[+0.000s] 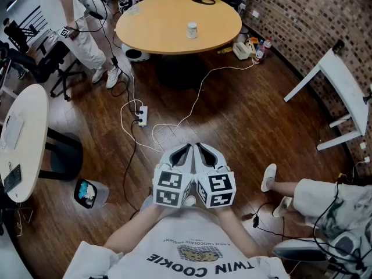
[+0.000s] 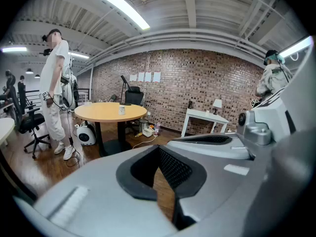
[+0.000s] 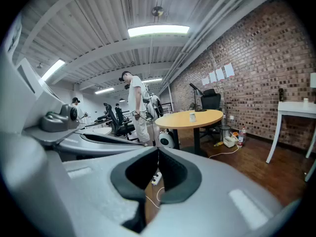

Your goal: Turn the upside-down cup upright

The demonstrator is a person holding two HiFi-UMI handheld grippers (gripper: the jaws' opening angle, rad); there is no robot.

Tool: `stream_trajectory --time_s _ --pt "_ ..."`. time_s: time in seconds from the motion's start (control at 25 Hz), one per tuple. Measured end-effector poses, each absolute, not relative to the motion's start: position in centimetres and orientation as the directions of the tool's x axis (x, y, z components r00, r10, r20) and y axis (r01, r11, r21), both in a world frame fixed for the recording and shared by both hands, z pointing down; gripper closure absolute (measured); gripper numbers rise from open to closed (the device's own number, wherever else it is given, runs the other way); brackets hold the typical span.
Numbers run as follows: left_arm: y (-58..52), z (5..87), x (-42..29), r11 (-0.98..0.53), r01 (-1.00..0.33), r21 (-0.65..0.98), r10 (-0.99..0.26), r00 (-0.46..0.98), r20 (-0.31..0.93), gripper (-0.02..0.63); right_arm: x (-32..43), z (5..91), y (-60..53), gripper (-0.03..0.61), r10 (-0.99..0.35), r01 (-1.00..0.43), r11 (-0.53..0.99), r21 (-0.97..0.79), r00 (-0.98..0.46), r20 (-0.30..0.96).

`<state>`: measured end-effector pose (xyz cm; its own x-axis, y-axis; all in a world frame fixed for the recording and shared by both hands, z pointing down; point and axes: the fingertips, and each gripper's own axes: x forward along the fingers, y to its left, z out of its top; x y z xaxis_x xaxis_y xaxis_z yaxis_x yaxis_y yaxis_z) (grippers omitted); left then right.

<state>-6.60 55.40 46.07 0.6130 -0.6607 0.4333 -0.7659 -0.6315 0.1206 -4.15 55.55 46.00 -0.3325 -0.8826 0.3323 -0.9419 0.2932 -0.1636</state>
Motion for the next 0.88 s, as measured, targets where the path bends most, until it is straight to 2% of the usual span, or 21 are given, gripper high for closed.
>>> stream_trajectory --time_s 0.44,0.88 --pt "46.0 47.8 -5.9 -0.643 -0.751 0.150 -0.640 0.634 0.434 0.607 -3.1 47.7 46.3 0.575 -0.882 -0.954 0.267 -0.132 -0.298 0.366" --pt "31.3 46.7 -8.8 -0.676 -0.716 0.173 -0.601 0.672 0.433 0.607 -6.2 46.6 31.7 0.575 -0.883 -0.965 0.234 -0.118 -0.262 0.388"
